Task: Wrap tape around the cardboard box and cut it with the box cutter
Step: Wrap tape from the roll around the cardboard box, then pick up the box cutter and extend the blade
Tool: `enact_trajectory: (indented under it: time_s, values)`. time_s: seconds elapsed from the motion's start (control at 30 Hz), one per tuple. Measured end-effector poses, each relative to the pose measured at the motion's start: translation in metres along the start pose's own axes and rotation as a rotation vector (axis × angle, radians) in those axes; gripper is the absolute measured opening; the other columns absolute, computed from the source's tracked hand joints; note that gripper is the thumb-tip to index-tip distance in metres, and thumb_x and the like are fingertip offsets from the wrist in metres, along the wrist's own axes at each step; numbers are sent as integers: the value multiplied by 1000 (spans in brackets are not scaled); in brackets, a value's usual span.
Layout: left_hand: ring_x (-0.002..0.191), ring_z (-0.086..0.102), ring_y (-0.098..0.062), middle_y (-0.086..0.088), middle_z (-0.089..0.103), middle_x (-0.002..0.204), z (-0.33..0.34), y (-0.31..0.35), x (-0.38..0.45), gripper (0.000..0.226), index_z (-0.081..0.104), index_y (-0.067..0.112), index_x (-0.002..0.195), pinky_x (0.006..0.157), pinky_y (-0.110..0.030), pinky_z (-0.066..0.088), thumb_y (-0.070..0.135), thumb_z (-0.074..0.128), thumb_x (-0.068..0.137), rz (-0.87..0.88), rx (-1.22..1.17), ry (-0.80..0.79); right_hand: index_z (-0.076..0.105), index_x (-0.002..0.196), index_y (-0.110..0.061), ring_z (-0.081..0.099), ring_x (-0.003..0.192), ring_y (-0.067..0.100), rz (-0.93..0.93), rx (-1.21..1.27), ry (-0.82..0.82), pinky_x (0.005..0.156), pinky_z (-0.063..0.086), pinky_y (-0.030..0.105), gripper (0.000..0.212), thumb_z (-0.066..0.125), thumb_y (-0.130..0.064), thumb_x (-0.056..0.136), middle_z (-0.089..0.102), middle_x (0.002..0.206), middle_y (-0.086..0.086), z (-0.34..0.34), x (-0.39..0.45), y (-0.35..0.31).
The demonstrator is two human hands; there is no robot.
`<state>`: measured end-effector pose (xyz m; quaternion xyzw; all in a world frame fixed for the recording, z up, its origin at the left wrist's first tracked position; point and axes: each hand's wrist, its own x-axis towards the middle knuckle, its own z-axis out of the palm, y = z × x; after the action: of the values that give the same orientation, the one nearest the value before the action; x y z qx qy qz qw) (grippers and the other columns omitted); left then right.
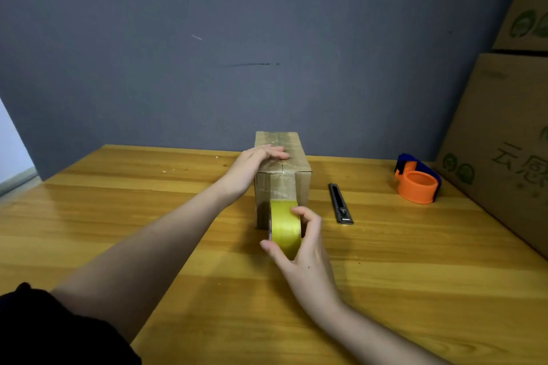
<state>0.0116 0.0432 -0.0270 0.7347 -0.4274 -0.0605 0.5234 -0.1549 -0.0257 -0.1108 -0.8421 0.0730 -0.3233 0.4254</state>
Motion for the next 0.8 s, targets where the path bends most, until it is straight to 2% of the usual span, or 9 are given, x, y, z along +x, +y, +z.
enact_trajectory:
  time_s: [0.07,0.13,0.23,0.33,0.4,0.5,0.6,0.7,0.8]
  values:
    - [133,40,-13,-1,55,136,1,6,1,49,70,14,108,114,-32,26,27,26,91,-38,-37,11,22,126,-40,43,116,1,5,-8,-32,91,35,12,71,72,-45,75,43,130,-13,-1,-1,1]
    - [126,47,-13,-4,58,132,2,13,3,45,70,7,107,111,-28,31,15,27,96,-73,-53,43,18,133,-41,39,120,-4,15,6,-60,94,31,6,76,65,-55,76,40,132,-22,-4,-3,1]
    - [118,53,-13,-6,65,121,4,20,7,40,70,6,105,105,-25,36,9,30,96,-85,-37,119,18,135,-43,46,104,-7,83,77,-51,87,33,3,70,49,-64,76,43,116,-29,-15,-5,1]
    - [113,56,-14,-2,68,112,8,26,12,33,71,15,97,100,-27,39,9,38,94,-30,55,219,34,126,-36,54,92,0,167,149,-31,79,41,12,40,52,-42,91,54,99,-16,-34,3,7]
    - [101,62,-13,2,70,100,14,39,12,31,70,18,92,94,-27,45,8,41,92,29,70,242,48,109,-34,58,82,6,210,156,-14,75,44,20,17,50,-28,94,59,92,-11,-51,14,12]
    - [73,66,-15,0,68,83,33,67,11,28,66,14,88,74,-23,52,5,40,92,31,-65,218,58,86,-25,56,68,12,254,152,42,66,45,23,22,49,-6,93,61,78,-5,-74,34,28]
    - [54,59,-11,-1,64,72,63,91,12,26,60,10,90,52,-16,44,4,35,93,-56,-187,173,60,78,-17,56,65,14,294,105,69,62,45,24,25,47,0,90,62,74,2,-93,54,41]
    - [62,59,-13,-2,62,77,98,102,11,24,56,10,99,56,-20,43,5,32,95,-175,-325,72,60,78,-13,55,60,17,361,72,90,60,44,27,24,44,0,91,62,71,5,-107,68,57]
    - [93,57,-17,-4,57,103,135,98,7,28,50,9,120,75,-25,42,16,36,97,-323,-455,2,60,76,-14,56,62,21,431,78,89,57,42,27,26,44,-3,93,63,77,10,-117,76,72]
